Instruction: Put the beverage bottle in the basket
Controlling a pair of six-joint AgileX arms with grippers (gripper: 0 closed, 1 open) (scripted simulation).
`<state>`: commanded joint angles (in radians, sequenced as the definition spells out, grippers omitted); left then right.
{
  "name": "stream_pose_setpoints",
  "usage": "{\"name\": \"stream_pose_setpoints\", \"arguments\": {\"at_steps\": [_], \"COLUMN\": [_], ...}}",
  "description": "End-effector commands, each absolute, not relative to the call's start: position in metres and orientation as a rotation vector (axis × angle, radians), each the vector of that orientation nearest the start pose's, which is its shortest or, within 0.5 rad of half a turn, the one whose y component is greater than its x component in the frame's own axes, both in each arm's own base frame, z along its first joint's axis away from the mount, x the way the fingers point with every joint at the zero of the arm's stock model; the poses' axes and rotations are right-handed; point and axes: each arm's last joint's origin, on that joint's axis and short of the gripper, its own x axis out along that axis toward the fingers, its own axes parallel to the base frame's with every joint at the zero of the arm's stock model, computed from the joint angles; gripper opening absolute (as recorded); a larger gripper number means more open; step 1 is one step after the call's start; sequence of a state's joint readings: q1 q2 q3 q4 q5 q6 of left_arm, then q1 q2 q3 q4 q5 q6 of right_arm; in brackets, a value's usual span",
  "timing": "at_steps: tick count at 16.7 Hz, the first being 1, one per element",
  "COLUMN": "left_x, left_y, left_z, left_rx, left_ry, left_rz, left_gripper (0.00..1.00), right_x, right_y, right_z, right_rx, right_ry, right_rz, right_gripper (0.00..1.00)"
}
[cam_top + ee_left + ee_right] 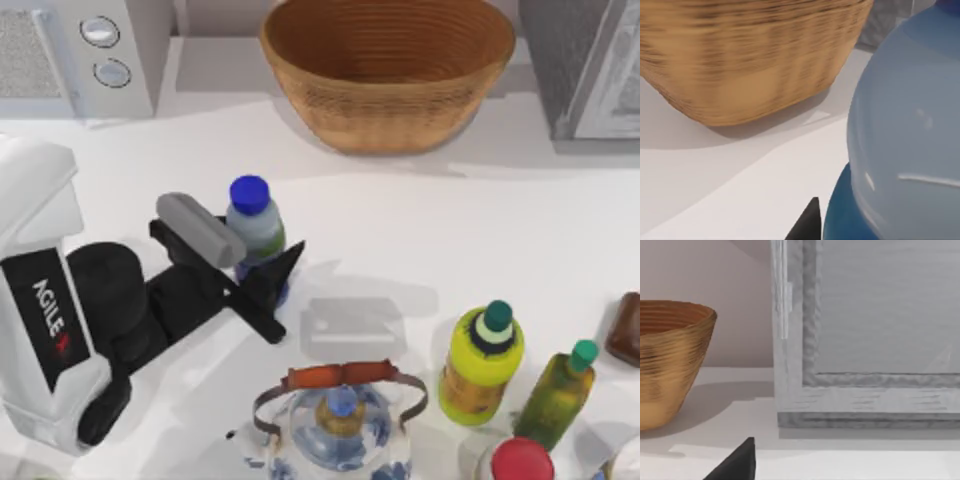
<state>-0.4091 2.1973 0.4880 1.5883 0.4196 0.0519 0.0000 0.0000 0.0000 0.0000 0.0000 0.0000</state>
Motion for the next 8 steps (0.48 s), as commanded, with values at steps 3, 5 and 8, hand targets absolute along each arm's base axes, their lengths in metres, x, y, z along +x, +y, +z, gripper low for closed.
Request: {"name": "stream_pose_setpoints", "arguments": {"at_steps": [3, 5, 8], "left_x": [0.272, 0.272, 0.268], "left_y": [-0.129, -0.125, -0.113], "left_z": [0.050, 0.056, 0.072], "left_rx": [0.037, 0.036, 0.031], "left_ry": [0.104, 0.104, 0.124], "left_rz": [-0.805, -0.804, -0.803], "left_gripper": [0.00, 0.00, 0.00], "right_x": [0.106, 0.106, 0.106], "right_y": [-0.001, -0.001, -0.001], "right_z": [0.160, 0.160, 0.160], "right_rx": [0.000, 0.000, 0.000], "right_ry": [0.000, 0.000, 0.000], "right_rz": [0.000, 0.000, 0.000], "right_gripper": [1.00, 1.00, 1.00]}}
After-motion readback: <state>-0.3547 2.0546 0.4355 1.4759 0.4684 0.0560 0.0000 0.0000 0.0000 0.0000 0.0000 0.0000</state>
